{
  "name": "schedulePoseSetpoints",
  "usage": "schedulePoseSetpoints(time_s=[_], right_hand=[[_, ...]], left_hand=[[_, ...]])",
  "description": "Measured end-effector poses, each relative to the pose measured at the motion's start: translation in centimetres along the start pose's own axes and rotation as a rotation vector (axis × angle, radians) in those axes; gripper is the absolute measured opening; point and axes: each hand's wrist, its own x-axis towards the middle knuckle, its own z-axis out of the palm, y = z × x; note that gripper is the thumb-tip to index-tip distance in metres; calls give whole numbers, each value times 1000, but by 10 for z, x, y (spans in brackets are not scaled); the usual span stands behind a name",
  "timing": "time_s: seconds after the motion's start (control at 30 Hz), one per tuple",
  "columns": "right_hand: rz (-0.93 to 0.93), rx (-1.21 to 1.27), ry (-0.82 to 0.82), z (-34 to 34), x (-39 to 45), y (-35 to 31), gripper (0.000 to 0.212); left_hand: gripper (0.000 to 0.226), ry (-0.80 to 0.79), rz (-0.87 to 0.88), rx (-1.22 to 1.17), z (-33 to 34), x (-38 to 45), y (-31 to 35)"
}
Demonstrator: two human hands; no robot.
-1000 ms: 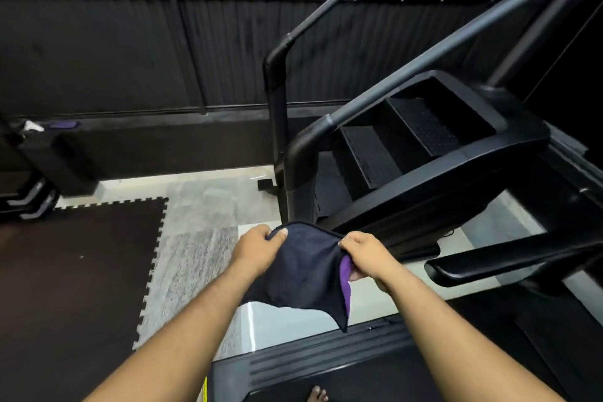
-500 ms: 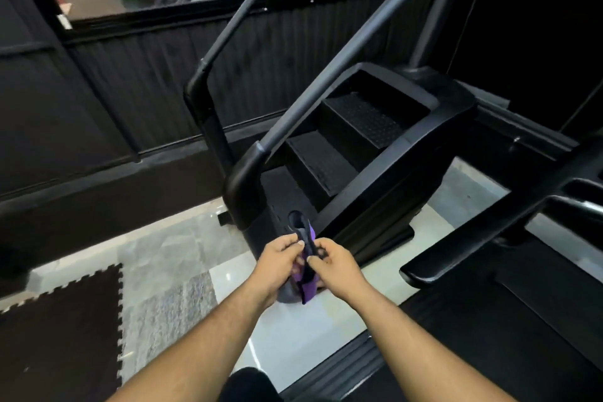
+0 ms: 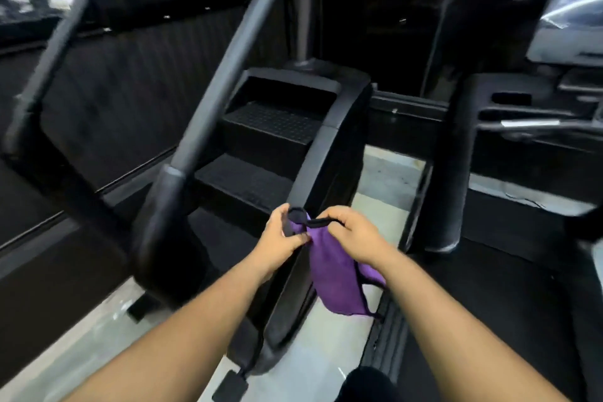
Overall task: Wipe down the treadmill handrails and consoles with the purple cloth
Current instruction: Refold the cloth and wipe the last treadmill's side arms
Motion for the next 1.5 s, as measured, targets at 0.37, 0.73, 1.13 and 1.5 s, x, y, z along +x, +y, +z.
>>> schedulePoseSetpoints(time_s=[0.37,0.73,1.13,1.5], right_hand=[[123,787,740,73,-44,-22,34],[529,719,565,150,-96,-18,25],[627,339,943,48,-110,26,28],[501,-66,1029,-69,-97,24,37]], left_hand=[[24,-339,166,-365,-52,-3,-42],[31,-661,-183,-306,-62,-27,-51],[107,-479,62,-212,32,38,-54],[17,-485,661,393,96,115,46]])
